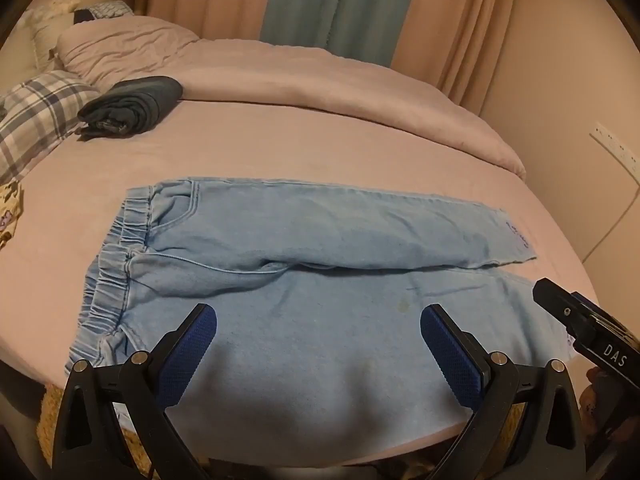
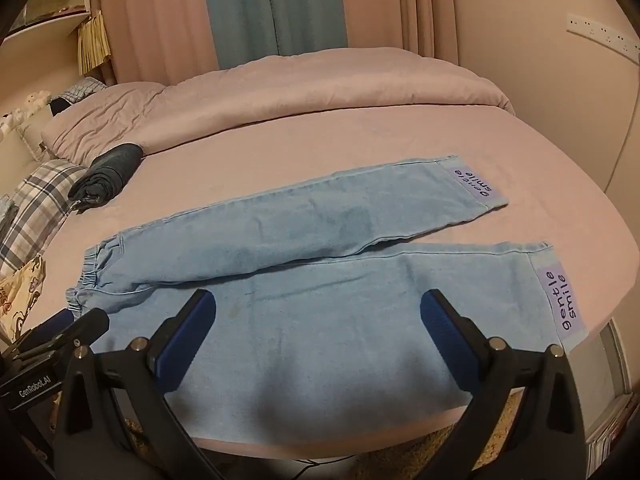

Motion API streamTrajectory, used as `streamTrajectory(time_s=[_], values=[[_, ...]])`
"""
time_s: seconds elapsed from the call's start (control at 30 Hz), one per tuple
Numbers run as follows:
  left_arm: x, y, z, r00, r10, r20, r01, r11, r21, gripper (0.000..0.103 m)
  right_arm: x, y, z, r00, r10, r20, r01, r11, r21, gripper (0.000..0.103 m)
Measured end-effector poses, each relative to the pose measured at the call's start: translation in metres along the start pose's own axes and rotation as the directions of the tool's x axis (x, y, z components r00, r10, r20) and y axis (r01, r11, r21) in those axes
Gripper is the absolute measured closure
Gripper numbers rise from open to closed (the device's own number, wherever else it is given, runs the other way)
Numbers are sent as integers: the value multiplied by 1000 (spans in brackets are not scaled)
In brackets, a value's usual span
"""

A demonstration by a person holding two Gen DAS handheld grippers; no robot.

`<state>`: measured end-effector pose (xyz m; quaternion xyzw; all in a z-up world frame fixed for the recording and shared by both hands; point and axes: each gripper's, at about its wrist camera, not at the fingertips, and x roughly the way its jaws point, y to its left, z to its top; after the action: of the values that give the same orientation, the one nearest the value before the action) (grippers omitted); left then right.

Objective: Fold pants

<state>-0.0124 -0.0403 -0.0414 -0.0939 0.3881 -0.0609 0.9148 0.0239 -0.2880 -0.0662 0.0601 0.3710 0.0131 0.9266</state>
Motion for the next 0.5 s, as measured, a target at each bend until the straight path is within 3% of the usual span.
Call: streamTrajectory(time_s=[0.5], values=[[5,0,-4,999,-9,-32,9,1000,-8,0,5,8,-9,1000,5,-14,-5,1000,-14,0]])
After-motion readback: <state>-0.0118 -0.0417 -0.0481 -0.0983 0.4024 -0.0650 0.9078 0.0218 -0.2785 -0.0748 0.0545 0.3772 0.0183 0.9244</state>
